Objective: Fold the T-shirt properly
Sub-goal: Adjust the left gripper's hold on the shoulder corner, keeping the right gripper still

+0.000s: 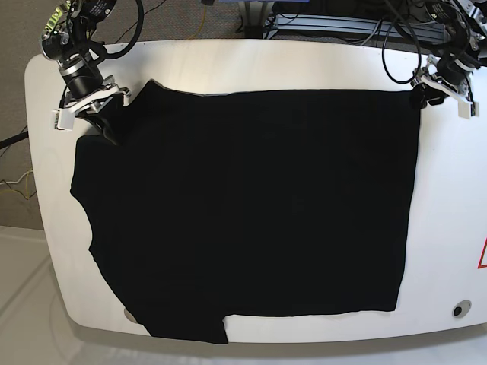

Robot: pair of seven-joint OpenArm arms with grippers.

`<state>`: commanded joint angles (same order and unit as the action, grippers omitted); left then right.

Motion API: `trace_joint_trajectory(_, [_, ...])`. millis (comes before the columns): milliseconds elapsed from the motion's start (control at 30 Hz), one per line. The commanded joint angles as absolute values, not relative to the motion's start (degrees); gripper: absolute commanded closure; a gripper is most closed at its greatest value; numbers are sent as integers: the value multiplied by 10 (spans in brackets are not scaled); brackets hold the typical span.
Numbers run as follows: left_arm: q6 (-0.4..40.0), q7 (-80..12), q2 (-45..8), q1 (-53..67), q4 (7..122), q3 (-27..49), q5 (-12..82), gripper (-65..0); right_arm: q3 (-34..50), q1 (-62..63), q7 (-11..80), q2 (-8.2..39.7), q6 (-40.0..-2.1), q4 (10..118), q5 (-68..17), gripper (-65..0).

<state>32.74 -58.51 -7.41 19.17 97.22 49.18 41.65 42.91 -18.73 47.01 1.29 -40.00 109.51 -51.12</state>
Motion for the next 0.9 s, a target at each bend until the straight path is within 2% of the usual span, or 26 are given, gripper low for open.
trace_joint_trajectory(267, [331, -586, -65, 191, 954, 483, 415, -345, 428, -185, 472, 15, -400, 1094, -513, 0])
trace_joint_trajectory(900, [338, -581, -69, 180, 889, 472, 424, -347, 430, -187, 469, 14, -400, 1095, -521, 0])
